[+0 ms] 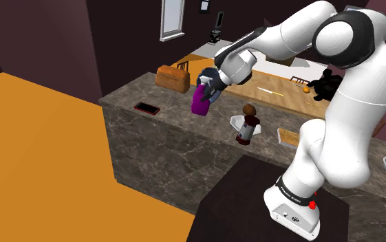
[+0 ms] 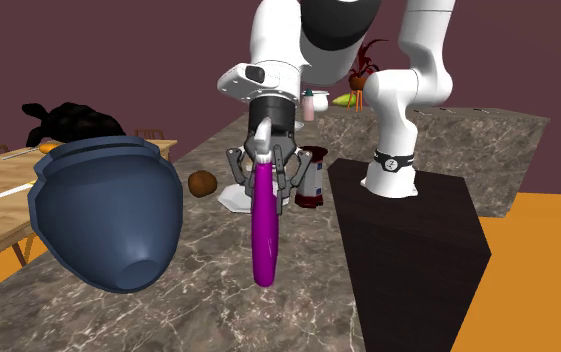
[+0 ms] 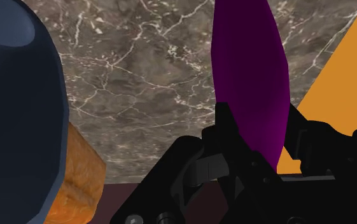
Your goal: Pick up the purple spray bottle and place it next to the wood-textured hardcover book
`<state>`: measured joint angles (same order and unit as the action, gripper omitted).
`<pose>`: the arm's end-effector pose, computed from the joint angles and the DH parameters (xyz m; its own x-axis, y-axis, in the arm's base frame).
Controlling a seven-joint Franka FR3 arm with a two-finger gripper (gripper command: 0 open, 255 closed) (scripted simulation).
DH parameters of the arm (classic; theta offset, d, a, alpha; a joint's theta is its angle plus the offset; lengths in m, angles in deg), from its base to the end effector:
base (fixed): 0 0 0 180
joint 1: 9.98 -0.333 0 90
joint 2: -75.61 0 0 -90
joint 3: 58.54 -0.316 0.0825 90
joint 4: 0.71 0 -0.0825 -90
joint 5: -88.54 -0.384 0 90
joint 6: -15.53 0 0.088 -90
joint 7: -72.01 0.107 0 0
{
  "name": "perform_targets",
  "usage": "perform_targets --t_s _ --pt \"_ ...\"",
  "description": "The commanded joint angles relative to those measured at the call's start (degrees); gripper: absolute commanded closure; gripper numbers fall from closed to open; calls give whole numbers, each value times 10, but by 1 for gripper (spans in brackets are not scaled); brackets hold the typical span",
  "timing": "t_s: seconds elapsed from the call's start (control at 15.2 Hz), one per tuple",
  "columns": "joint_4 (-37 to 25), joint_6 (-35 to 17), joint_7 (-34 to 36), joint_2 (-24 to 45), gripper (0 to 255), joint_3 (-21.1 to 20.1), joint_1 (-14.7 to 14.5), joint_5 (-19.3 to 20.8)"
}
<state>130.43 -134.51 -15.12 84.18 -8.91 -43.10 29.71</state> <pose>0.5114 -0.1696 0.3274 0.7810 0.3386 0.5249 0.3965 -0.9180 0.0022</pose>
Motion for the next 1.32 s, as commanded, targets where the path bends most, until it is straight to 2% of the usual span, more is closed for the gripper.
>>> perform_targets --t_s 0.0,0.59,0.92,1.25 --pt "0 1 25 -16 255 9 -7 33" --pt "0 5 150 -95 255 29 -24 188" --pt "-6 19 215 -133 255 21 -16 266" --pt "-19 41 269 -164 255 5 -1 329"
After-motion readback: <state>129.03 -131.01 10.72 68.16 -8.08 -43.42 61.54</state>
